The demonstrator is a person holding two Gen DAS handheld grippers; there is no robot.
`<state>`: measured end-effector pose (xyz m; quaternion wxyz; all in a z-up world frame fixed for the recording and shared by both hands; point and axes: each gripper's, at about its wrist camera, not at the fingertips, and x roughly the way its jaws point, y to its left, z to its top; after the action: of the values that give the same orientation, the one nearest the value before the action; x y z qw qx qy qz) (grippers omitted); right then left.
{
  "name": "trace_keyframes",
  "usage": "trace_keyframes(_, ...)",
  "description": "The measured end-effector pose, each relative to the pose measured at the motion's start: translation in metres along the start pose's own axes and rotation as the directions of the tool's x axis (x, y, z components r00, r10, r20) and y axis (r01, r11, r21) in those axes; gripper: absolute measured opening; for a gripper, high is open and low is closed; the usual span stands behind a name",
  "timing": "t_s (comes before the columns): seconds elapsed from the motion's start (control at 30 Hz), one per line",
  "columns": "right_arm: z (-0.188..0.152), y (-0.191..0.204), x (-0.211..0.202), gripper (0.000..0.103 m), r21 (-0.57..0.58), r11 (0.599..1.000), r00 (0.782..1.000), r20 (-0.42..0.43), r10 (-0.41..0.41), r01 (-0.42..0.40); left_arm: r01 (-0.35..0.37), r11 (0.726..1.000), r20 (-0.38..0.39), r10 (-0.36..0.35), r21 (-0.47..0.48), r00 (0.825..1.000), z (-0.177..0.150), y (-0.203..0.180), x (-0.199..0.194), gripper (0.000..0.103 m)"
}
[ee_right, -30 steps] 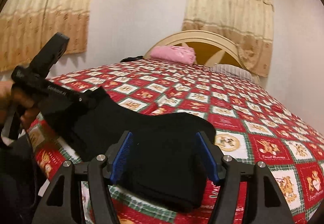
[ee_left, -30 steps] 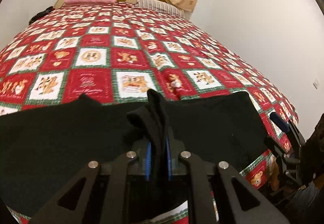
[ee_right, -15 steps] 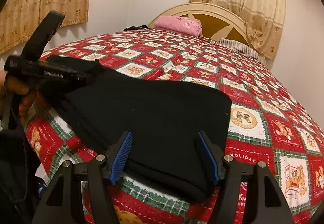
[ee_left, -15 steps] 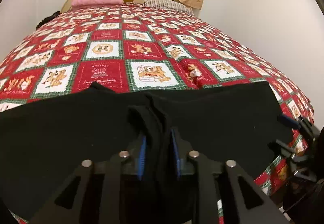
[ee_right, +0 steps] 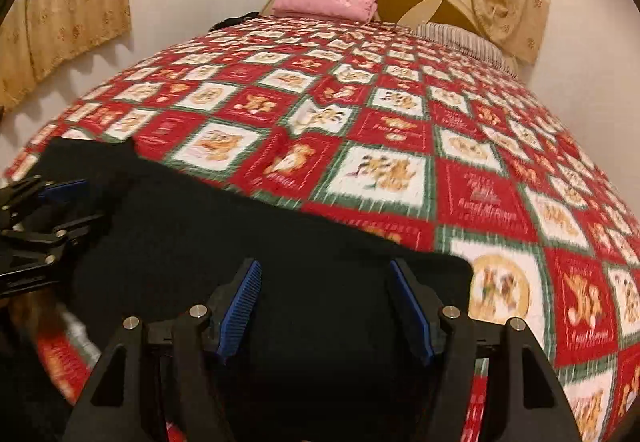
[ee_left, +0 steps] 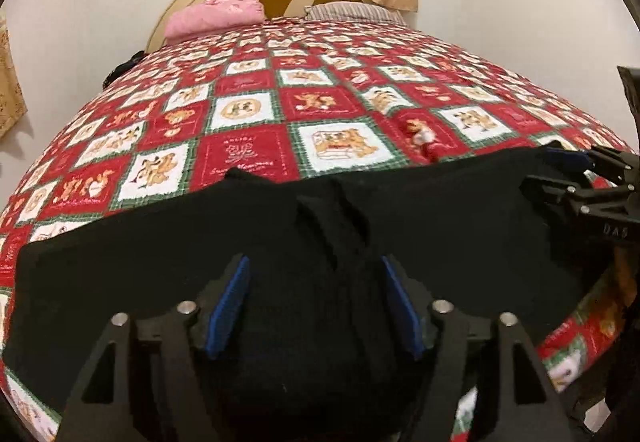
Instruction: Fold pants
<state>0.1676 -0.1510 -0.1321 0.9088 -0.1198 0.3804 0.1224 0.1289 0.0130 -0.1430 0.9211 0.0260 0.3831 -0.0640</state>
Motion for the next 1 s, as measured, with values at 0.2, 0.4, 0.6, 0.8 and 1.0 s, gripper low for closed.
trace_keyframes(0.2,0.0,0.007,-0.023,0.068,0.027,0.999,0.999,0.048,-0.026,0.025,-0.023,1.0,0.01,0.023,-0.012,1.0,-0.001,0.003,-0.012,0.08)
trace_keyframes(0.4,-0.008,0.045,-0.024,0.068,-0.003,0.993,0.989,0.093,0.119,-0.119,-0.042,0.998,0.016,0.043,-0.05,0.999,-0.019,0.006,-0.025,0.081)
trace_keyframes(0.6,-0.016,0.069,-0.019,0.068,-0.102,0.993,0.996,0.063,0.059,-0.053,-0.044,0.994,0.022,0.046,-0.096,0.999,-0.022,0.01,-0.022,0.09)
trace_keyframes(0.8,-0.021,0.087,-0.023,0.068,-0.158,0.983,0.992,0.078,0.103,-0.089,-0.041,0.99,0.035,0.046,-0.137,0.998,-0.03,0.024,-0.027,0.099)
trace_keyframes(1.0,-0.017,0.095,-0.034,0.068,-0.171,0.983,0.988,0.125,0.088,-0.066,-0.027,0.986,0.055,0.037,-0.166,0.998,-0.031,0.033,-0.032,0.1)
